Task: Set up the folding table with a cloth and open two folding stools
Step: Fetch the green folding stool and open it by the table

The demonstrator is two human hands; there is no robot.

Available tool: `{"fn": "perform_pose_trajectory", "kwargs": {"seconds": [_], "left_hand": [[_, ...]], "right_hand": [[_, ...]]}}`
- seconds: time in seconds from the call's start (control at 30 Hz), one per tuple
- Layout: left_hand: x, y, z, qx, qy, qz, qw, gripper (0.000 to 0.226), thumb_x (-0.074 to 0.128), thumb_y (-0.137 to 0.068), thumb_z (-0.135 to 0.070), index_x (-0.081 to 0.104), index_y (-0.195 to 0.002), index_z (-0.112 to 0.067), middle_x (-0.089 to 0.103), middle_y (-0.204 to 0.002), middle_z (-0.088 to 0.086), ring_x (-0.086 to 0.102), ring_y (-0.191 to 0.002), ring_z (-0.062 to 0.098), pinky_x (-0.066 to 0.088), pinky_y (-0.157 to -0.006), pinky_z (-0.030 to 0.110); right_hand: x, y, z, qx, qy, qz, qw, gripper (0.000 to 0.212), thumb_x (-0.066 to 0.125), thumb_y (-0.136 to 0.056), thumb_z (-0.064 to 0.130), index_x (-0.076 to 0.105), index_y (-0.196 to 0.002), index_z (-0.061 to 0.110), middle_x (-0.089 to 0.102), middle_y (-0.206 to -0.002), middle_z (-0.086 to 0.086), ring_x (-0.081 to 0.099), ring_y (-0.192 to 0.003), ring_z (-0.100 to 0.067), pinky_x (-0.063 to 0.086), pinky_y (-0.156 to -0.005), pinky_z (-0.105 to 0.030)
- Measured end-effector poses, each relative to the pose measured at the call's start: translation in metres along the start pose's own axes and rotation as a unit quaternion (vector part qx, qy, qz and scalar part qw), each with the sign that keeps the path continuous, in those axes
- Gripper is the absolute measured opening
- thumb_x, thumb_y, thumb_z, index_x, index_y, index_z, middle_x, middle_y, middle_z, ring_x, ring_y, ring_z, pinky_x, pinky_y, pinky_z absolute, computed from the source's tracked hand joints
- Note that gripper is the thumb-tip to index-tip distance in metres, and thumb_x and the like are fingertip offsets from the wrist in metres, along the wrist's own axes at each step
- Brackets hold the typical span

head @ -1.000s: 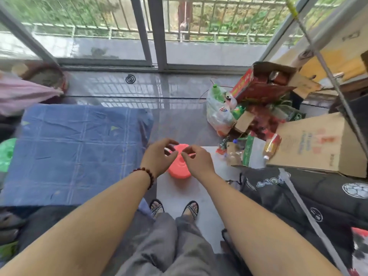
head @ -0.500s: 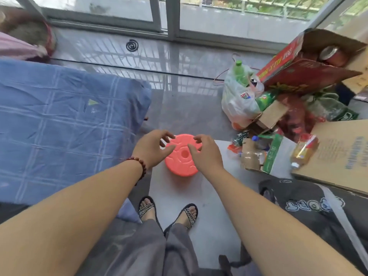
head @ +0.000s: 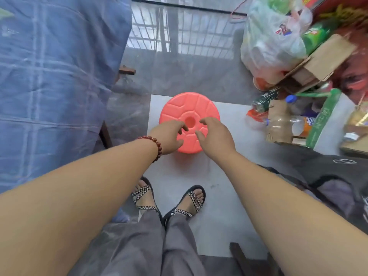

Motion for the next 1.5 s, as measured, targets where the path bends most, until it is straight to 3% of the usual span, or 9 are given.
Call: {"fn": "perform_pose_trajectory", "kwargs": {"seconds": [0.07,0.23,0.4,0.5,0.6,0.73,1.1,1.23,1.5], "left_hand": [[0.021,-0.018,0.009,0.000,-0.026,0.008,1.000,0.044,0.060,-0.085,-0.020,0.049,-0.127,-0.021,0.053,-0.127,0.003,0.054,-0.112,0.023,0.043,-0.094,0.035],[0.054,-0.050,0.025,0.005,-0.079,0.000,0.997,0.050,0.060,-0.084,-0.023,0.044,-0.132,-0.021,0.039,-0.135,0.007,0.051,-0.115,0.030,0.047,-0.088,0.043],[0.060,-0.068,0.042,-0.014,-0.159,-0.038,0.987,0.063,0.065,-0.082,-0.028,0.035,-0.137,-0.022,0.012,-0.153,0.005,0.021,-0.138,0.030,0.043,-0.095,0.048],[0.065,-0.075,0.063,-0.070,-0.107,-0.020,0.992,0.082,0.068,-0.080,-0.033,0.018,-0.145,-0.034,-0.012,-0.156,0.003,-0.004,-0.143,0.037,0.034,-0.102,0.057],[0.070,-0.076,0.069,-0.084,-0.046,-0.016,0.995,0.088,0.065,-0.081,-0.035,0.007,-0.148,-0.037,-0.023,-0.154,0.005,-0.006,-0.141,0.046,0.022,-0.113,0.054],[0.073,-0.074,0.064,-0.092,-0.016,-0.025,0.995,0.084,0.058,-0.083,-0.031,0.006,-0.149,-0.036,-0.025,-0.154,0.006,-0.008,-0.139,0.049,0.010,-0.115,0.049],[0.078,-0.072,0.051,-0.094,-0.002,0.013,0.996,0.087,0.062,-0.081,-0.035,0.006,-0.148,-0.037,-0.026,-0.154,0.001,0.000,-0.141,0.045,0.024,-0.112,0.047],[0.071,-0.071,0.053,-0.083,0.004,-0.002,0.997,0.088,0.064,-0.077,-0.034,0.011,-0.147,-0.040,-0.019,-0.155,0.000,0.005,-0.143,0.040,0.033,-0.109,0.050],[0.037,-0.040,0.027,-0.065,0.022,0.005,0.998,0.082,0.057,-0.077,-0.029,0.014,-0.146,-0.040,-0.003,-0.157,0.001,0.016,-0.141,0.035,0.034,-0.105,0.055]], "right_hand": [[0.026,-0.009,-0.015,0.013,-0.008,0.013,1.000,0.041,0.056,-0.091,0.023,0.050,-0.130,0.010,0.051,-0.133,-0.009,0.049,-0.121,-0.027,0.039,-0.096,-0.035],[0.076,-0.030,-0.032,-0.001,0.022,0.050,0.999,0.041,0.056,-0.090,0.023,0.049,-0.129,0.013,0.044,-0.134,-0.006,0.050,-0.118,-0.026,0.042,-0.089,-0.038],[0.098,-0.057,-0.031,-0.010,0.037,0.067,0.997,0.046,0.056,-0.089,0.020,0.044,-0.133,0.011,0.040,-0.137,-0.006,0.050,-0.120,-0.029,0.042,-0.095,-0.039],[0.110,-0.068,-0.028,-0.011,0.041,0.087,0.995,0.052,0.055,-0.090,0.021,0.038,-0.138,0.010,0.041,-0.141,-0.007,0.046,-0.126,-0.028,0.038,-0.100,-0.038],[0.119,-0.073,-0.029,0.013,0.037,0.103,0.994,0.052,0.055,-0.091,0.026,0.038,-0.138,0.010,0.043,-0.140,-0.010,0.044,-0.128,-0.028,0.037,-0.101,-0.038],[0.120,-0.075,-0.032,0.043,0.033,0.098,0.994,0.048,0.055,-0.091,0.030,0.042,-0.133,0.010,0.043,-0.134,-0.010,0.046,-0.124,-0.029,0.039,-0.097,-0.039],[0.112,-0.071,-0.045,0.077,0.035,0.098,0.992,0.049,0.058,-0.090,0.032,0.044,-0.132,0.010,0.045,-0.134,-0.009,0.048,-0.122,-0.030,0.039,-0.096,-0.038],[0.106,-0.067,-0.039,0.072,0.015,0.075,0.994,0.049,0.059,-0.089,0.029,0.045,-0.132,0.010,0.043,-0.136,-0.007,0.048,-0.122,-0.029,0.040,-0.097,-0.038],[0.064,-0.040,-0.007,0.052,-0.050,0.051,0.996,0.046,0.058,-0.089,0.024,0.048,-0.132,0.011,0.047,-0.136,-0.006,0.050,-0.121,-0.025,0.039,-0.098,-0.034]]}}
Point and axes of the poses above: each hand's wrist, its own y-axis away from the middle knuckle, its own x-axis out of the palm, z = x × y, the point moved 6 cm from there along -y, towards the middle knuckle
